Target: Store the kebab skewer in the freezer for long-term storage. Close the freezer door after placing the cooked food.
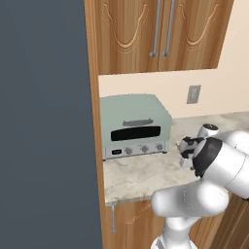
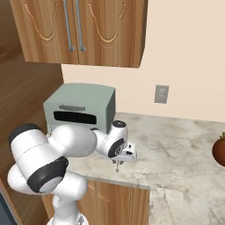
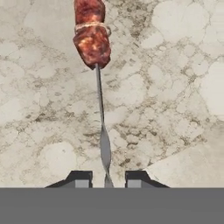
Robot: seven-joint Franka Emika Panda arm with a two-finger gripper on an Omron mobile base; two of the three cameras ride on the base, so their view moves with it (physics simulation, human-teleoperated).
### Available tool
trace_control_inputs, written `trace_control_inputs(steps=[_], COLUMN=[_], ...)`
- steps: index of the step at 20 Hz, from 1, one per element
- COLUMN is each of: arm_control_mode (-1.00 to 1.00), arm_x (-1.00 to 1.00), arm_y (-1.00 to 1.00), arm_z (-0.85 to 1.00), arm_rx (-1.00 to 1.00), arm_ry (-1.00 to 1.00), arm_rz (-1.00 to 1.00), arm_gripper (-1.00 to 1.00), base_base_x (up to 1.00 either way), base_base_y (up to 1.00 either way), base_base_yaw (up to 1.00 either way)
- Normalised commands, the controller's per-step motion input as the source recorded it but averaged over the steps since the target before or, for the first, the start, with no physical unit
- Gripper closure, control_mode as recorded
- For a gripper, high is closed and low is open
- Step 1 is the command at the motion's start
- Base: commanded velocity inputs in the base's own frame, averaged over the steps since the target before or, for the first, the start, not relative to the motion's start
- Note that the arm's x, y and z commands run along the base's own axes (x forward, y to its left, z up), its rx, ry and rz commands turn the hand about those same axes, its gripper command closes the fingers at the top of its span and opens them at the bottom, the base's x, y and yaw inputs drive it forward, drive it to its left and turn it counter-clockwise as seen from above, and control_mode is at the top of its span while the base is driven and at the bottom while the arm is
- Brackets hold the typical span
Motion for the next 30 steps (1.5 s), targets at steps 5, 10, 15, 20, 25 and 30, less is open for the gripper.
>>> trace_control_inputs(steps=[5,10,15,20,25,30], arm_control_mode=[-1.0,-1.0,-1.0,-1.0,-1.0,-1.0], arm_x=[0.0,0.0,0.0,-0.12,-0.3,-0.5], arm_y=[0.22,0.02,0.0,-0.01,0.04,0.25], arm_z=[0.0,0.18,0.62,0.49,0.44,0.34], arm_rx=[0.0,0.0,0.0,0.0,0.0,0.0], arm_ry=[-0.03,-0.03,0.02,0.08,0.06,0.0], arm_rz=[0.0,-0.02,-0.1,-0.26,-0.3,-0.3], arm_gripper=[1.0,1.0,1.0,1.0,1.0,1.0], base_base_x=[0.0,0.0,0.0,0.0,0.0,0.0], base_base_y=[0.0,0.0,0.0,0.0,0.0,0.0], base_base_yaw=[0.0,0.0,0.0,0.0,0.0,0.0])
